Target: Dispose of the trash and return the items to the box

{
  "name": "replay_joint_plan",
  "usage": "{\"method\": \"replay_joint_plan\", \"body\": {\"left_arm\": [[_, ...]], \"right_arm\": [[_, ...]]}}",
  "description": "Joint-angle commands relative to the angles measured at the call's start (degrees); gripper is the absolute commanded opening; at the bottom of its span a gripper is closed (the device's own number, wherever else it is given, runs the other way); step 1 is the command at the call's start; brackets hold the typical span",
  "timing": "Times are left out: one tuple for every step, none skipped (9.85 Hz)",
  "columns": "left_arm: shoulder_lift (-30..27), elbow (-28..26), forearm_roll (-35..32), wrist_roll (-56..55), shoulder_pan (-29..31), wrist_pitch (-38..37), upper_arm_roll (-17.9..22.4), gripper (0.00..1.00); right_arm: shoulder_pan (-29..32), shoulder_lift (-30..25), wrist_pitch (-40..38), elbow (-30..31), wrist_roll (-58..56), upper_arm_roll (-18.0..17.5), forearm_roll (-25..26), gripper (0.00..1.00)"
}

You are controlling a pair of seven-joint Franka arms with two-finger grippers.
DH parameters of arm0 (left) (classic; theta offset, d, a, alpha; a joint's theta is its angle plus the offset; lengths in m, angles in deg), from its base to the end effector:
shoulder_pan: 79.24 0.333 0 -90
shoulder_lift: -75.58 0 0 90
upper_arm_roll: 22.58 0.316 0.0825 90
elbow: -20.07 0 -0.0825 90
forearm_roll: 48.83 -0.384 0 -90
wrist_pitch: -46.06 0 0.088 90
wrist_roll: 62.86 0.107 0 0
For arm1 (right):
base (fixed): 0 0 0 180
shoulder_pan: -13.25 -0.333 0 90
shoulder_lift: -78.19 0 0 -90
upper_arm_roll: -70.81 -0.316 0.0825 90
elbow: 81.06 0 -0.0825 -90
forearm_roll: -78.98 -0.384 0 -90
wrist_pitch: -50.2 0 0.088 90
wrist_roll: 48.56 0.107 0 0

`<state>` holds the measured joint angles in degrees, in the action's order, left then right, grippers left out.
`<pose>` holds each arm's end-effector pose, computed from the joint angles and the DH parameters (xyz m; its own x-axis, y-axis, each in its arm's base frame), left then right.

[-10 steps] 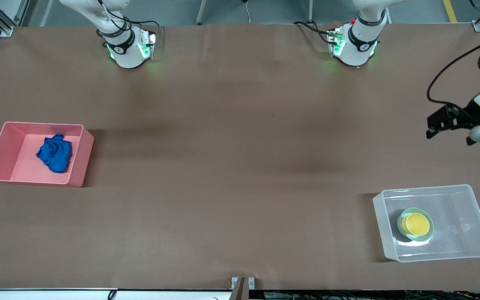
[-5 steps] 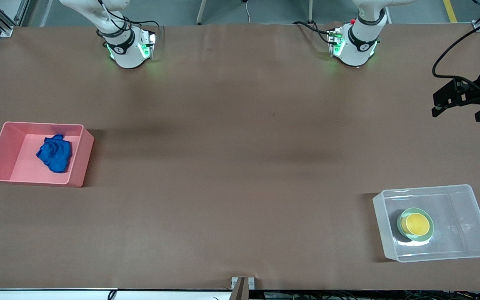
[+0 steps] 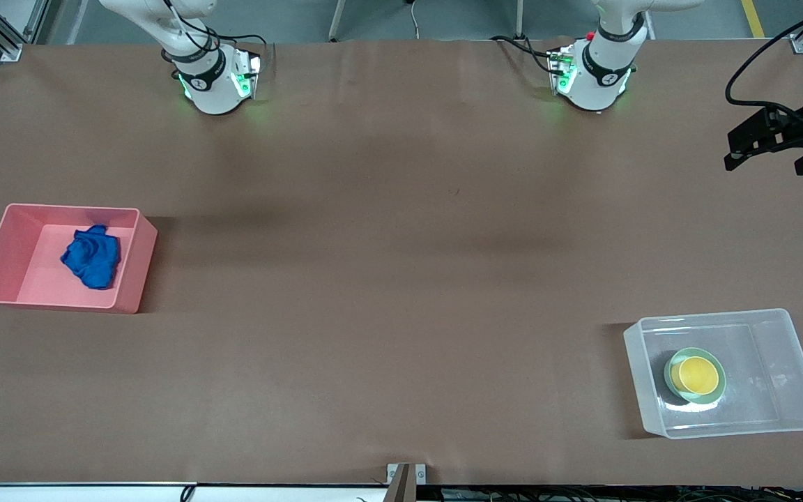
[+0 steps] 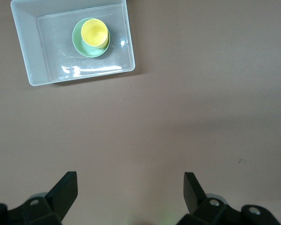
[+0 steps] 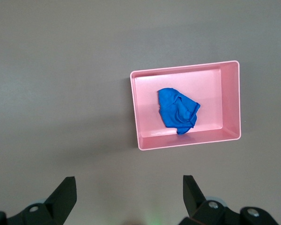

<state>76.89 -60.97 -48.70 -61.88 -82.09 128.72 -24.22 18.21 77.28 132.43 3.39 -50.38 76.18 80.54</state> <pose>0.5462 -0.0429 0.6734 0.9954 -0.0956 0.0055 -0.0956 -0.9954 0.0028 0.5260 -0.0996 0.6665 0.9882 -0.1515 -0.0237 -0.1510 -0.9882 0.0248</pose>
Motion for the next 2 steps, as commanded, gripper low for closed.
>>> {"method": "replay_joint_plan", "body": {"left_arm": [[-0.26, -2.63, 0.06, -0.63, -0.66, 0.39, 0.33, 1.0], [-0.17, -2.54, -0.04, -0.63, -0.66, 0.39, 0.24, 1.0]], "right_arm": [[0.58, -0.23, -0.4, -0.26, -0.64, -0.27, -0.5, 1.0], [0.58, -0.23, -0.4, -0.26, -0.64, -0.27, -0.5, 1.0]]}}
